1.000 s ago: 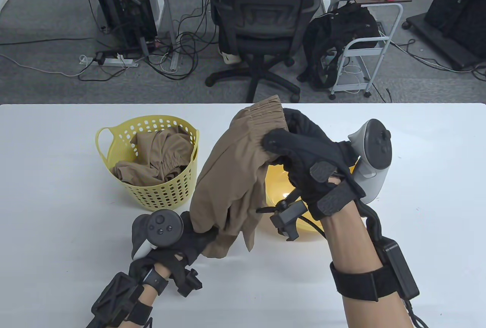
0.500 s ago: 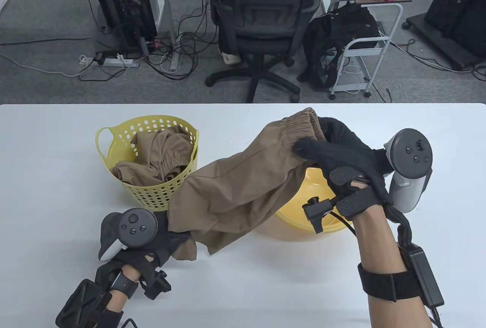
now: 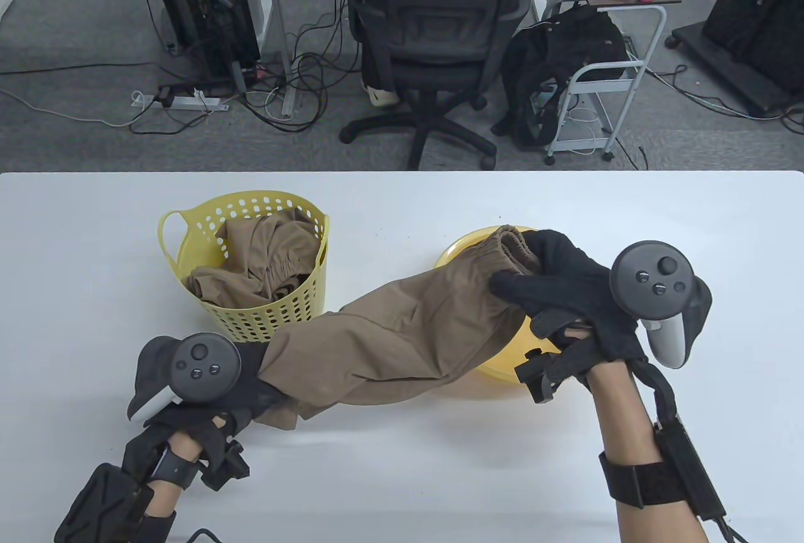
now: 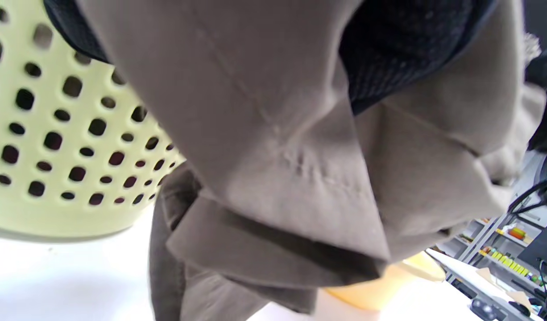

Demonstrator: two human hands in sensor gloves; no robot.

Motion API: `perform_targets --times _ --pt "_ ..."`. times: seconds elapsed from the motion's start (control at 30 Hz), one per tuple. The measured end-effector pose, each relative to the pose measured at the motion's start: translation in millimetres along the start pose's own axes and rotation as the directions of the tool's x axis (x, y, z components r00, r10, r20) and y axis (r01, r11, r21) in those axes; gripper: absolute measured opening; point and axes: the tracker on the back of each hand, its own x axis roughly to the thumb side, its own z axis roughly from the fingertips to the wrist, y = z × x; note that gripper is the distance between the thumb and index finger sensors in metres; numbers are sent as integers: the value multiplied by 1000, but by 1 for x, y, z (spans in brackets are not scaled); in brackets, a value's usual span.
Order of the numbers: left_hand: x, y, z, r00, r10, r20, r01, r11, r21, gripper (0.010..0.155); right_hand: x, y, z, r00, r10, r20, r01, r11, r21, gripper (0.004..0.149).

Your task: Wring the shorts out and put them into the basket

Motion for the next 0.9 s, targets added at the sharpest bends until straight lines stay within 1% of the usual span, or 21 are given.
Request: perform_targets --times 0.13,0.23,0.5,0.7,0.8,0.9 --pt "7 12 1 1000 30 9 -30 998 59 59 -2 8 3 998 65 16 -65 998 3 74" --pt "13 17 1 996 83 28 -85 993 83 68 -2 16 5 992 124 33 -125 992 7 73" --pt "33 16 -5 978 202 42 -206 967 147 70 1 42 10 970 232 74 -235 971 33 73" --pt "54 6 -15 955 288 64 -295 939 176 70 9 64 11 964 246 99 -253 965 67 73" --pt "62 -1 -21 950 305 68 -313 932 182 70 12 74 10 964 245 107 -255 963 87 73" --pt "68 -7 -26 946 320 59 -325 923 207 70 15 81 10 969 222 105 -233 967 101 72"
